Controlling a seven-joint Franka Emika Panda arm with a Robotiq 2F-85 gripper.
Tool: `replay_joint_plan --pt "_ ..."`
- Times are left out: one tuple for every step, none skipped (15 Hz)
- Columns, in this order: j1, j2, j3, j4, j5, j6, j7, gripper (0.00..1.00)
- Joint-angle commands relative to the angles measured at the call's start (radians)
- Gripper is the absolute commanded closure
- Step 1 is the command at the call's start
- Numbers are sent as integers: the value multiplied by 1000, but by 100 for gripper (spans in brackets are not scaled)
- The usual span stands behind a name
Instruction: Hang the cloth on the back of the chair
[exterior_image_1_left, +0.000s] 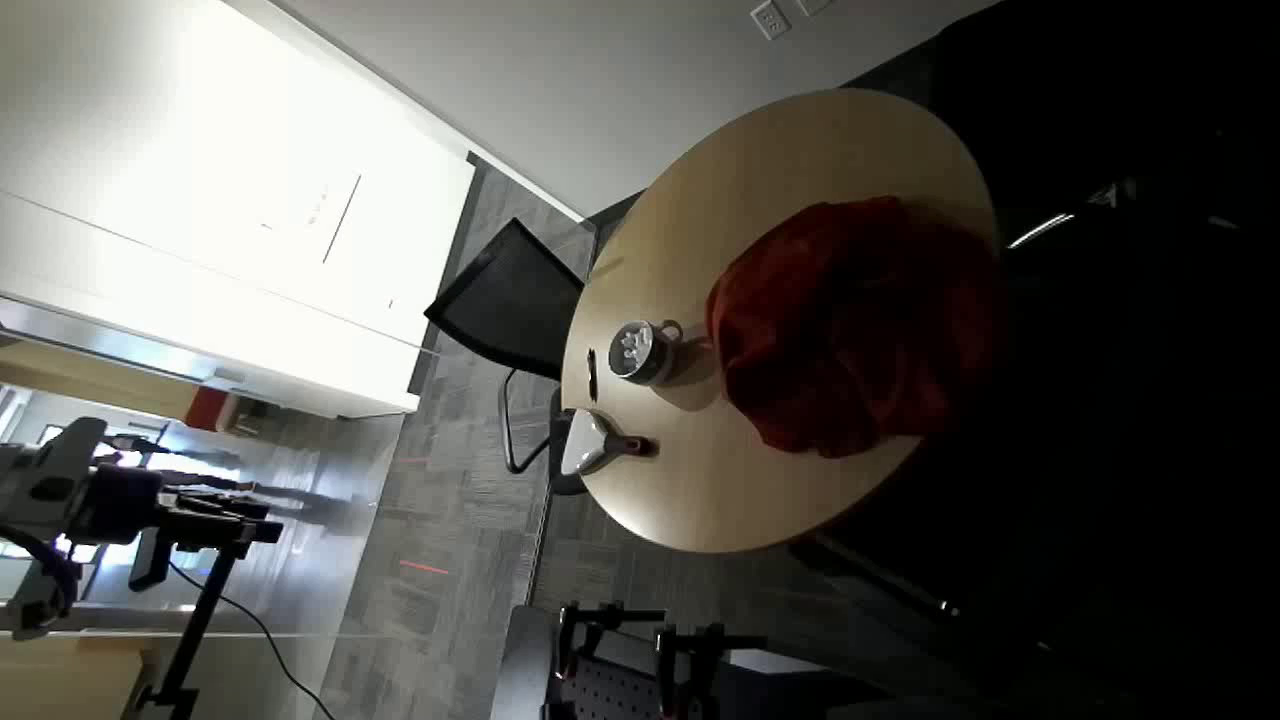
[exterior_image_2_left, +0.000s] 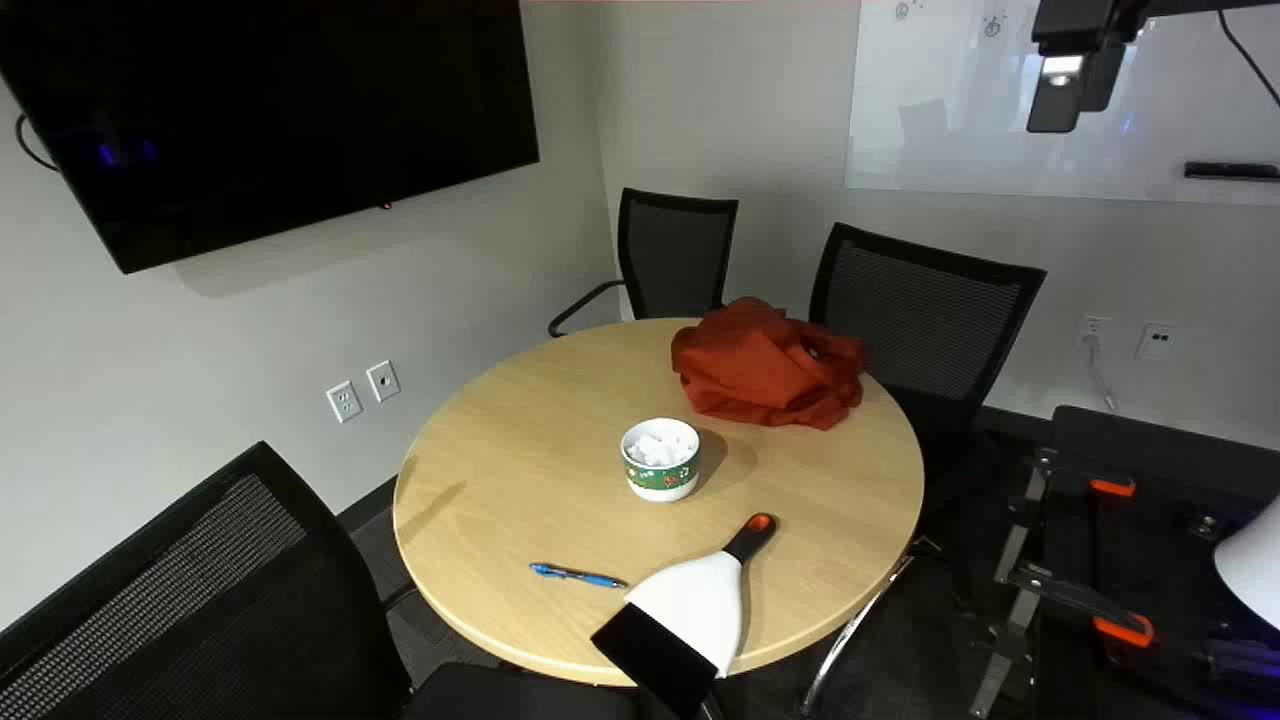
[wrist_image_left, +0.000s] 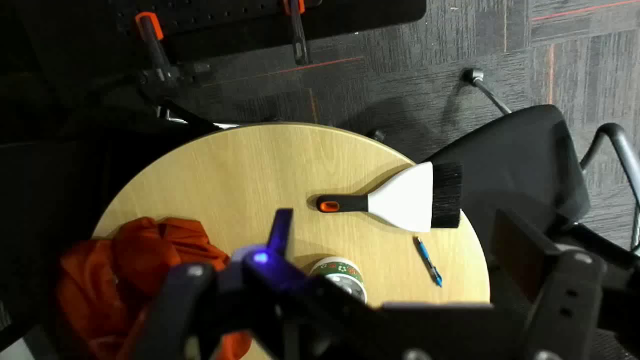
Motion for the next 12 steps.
replay_joint_plan --pt "-8 0 5 3 3 -4 -4 0" --pt "-8 0 5 3 3 -4 -4 0" --pt "-8 0 5 3 3 -4 -4 0" --pt "-8 0 5 3 3 -4 -4 0" --pt "-8 0 5 3 3 -4 -4 0" --pt "-8 0 5 3 3 -4 -4 0" --pt "-8 0 5 3 3 -4 -4 0" --pt "-8 0 5 3 3 -4 -4 0" --pt "-8 0 5 3 3 -4 -4 0" --pt "-8 0 5 3 3 -4 -4 0" --pt "-12 4 11 7 -13 1 -6 0" --pt "-20 8 1 18 -23 12 -15 0"
